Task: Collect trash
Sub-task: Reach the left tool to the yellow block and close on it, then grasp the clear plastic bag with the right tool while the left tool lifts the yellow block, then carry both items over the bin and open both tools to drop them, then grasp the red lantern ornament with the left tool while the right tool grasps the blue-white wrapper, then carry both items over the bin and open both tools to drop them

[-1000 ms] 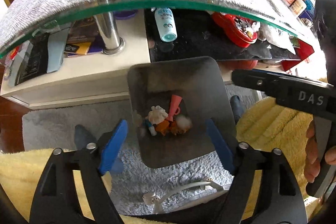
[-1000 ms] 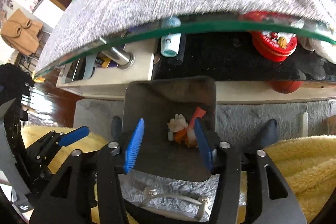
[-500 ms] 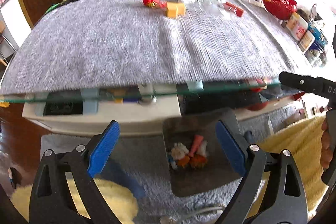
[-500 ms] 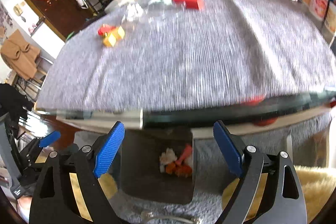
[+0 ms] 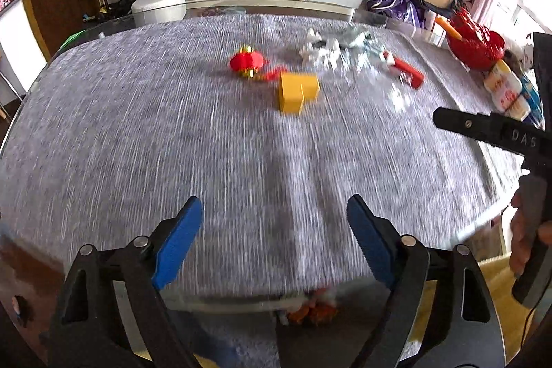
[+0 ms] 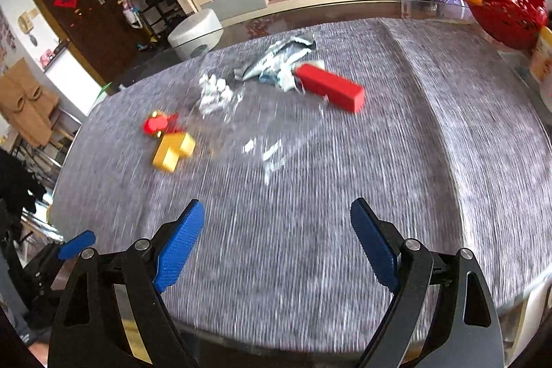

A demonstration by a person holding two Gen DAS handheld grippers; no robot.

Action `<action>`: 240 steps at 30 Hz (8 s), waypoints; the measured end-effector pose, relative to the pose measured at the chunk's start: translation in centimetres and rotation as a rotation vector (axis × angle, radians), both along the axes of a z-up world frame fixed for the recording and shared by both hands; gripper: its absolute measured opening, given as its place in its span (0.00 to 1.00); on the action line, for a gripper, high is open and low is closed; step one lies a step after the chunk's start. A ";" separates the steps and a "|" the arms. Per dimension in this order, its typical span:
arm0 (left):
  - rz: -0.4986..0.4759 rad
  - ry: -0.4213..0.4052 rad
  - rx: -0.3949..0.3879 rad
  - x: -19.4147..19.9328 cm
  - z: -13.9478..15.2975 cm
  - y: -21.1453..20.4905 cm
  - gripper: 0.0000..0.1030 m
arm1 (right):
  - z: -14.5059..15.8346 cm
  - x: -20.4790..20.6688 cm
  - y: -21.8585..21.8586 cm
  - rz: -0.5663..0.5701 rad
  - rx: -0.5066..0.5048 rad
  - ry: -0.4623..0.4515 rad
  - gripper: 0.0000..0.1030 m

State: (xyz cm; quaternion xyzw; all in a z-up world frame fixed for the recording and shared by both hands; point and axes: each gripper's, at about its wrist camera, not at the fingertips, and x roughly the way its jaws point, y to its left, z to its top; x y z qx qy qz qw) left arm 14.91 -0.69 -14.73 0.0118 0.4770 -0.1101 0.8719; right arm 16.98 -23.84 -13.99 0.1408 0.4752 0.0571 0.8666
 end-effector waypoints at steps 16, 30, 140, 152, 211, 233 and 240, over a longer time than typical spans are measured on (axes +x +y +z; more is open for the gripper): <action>-0.031 0.036 -0.015 8.7 -2.0 -2.2 0.64 | -2.8 6.5 2.4 0.053 -0.039 0.042 0.84; -0.055 0.030 -0.007 11.2 -2.7 -3.2 0.29 | -3.0 6.3 1.7 0.035 -0.207 0.008 0.35; -0.103 0.211 -0.078 -11.9 -6.8 -1.0 0.71 | -10.1 -16.6 5.7 0.172 -0.058 0.281 0.79; -0.039 0.032 -0.047 -5.6 1.4 0.7 0.85 | -1.2 -9.8 0.0 0.025 -0.088 0.081 0.86; -0.001 -0.021 0.012 12.8 1.7 -0.5 0.34 | 0.1 7.4 1.9 0.039 -0.057 -0.026 0.18; -0.104 -0.123 -0.029 -9.6 7.0 -0.1 0.34 | 4.8 -11.7 3.3 0.108 -0.016 -0.050 0.18; -0.121 -0.043 -0.033 -13.8 2.5 0.0 0.34 | 1.3 -15.7 4.3 0.117 0.010 0.019 0.18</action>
